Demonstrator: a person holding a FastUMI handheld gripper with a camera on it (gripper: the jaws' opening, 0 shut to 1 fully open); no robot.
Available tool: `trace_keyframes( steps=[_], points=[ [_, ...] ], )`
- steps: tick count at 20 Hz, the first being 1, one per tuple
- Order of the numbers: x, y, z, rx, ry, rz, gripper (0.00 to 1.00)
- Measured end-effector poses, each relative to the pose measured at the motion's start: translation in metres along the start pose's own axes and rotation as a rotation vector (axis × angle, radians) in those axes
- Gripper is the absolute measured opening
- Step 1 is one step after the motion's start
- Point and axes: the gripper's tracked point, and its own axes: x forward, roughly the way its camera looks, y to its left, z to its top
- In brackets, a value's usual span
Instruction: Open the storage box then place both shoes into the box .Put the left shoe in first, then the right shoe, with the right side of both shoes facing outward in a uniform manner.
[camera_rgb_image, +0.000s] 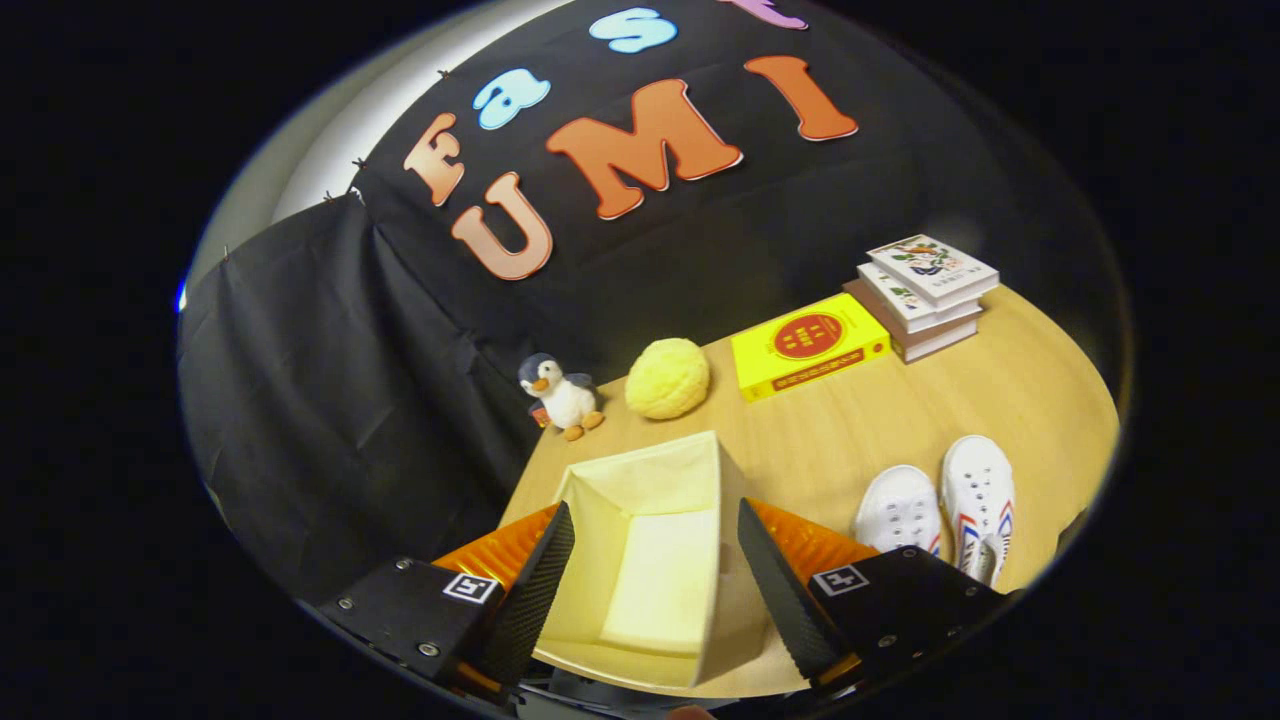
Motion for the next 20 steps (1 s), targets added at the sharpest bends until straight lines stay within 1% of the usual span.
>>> trace_keyframes(
  steps=[2,5,8,10,16,20],
  points=[
    [-0.011,-0.037,-0.005,-0.019,-0.004,-0.077,0.98],
    [-0.023,-0.089,-0.019,-0.033,0.028,-0.189,0.98],
    [-0.033,-0.120,-0.028,-0.028,0.047,-0.254,0.98],
    [-0.036,-0.136,-0.041,-0.023,0.079,-0.278,0.98],
    [-0.035,-0.157,-0.061,-0.004,0.135,-0.292,0.98],
    [-0.027,-0.173,-0.077,-0.074,0.182,-0.320,0.98]
  ],
)
